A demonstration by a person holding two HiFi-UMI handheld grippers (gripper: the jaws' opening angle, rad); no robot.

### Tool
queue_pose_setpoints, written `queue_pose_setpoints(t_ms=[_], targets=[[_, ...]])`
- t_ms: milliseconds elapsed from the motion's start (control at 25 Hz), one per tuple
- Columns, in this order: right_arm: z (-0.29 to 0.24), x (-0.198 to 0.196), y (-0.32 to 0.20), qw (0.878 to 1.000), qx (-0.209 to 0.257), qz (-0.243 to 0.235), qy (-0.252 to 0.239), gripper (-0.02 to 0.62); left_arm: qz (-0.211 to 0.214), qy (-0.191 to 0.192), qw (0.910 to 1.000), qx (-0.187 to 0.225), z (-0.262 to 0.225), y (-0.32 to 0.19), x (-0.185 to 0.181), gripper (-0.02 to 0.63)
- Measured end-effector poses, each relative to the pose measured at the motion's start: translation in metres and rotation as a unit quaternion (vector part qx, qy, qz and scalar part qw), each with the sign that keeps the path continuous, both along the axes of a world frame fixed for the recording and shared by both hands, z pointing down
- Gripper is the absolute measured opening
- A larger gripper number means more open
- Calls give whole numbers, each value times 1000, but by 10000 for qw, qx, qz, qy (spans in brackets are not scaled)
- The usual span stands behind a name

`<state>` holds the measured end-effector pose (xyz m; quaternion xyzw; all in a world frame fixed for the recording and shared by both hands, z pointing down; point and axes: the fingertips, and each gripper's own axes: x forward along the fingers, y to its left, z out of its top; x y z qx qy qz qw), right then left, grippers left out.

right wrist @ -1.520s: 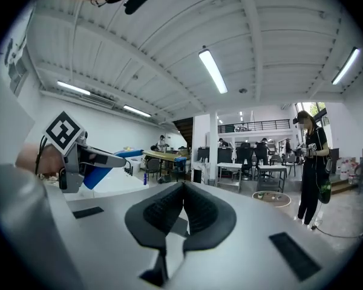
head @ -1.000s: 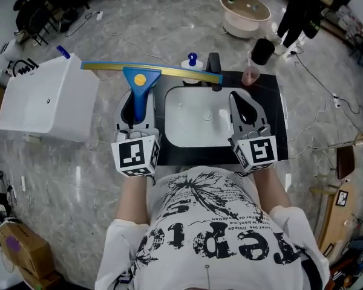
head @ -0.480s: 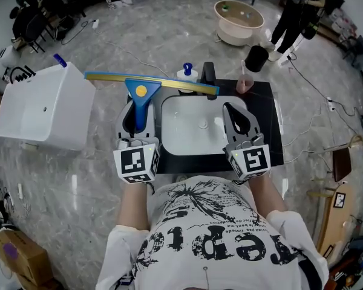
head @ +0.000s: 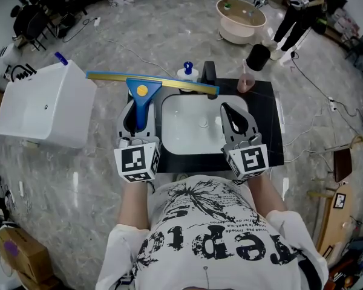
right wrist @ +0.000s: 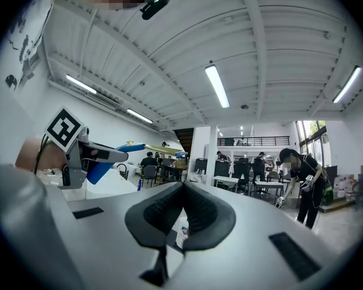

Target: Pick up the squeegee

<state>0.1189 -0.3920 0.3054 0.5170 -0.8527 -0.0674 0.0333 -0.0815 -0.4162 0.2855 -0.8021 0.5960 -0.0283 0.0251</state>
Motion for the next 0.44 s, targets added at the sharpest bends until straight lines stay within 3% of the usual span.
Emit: queue_pose_setpoints(t_ms=[440], targets=[[7, -3, -6, 10000, 26, 52, 53, 11, 21, 26, 9999, -155, 12, -7, -3, 143]])
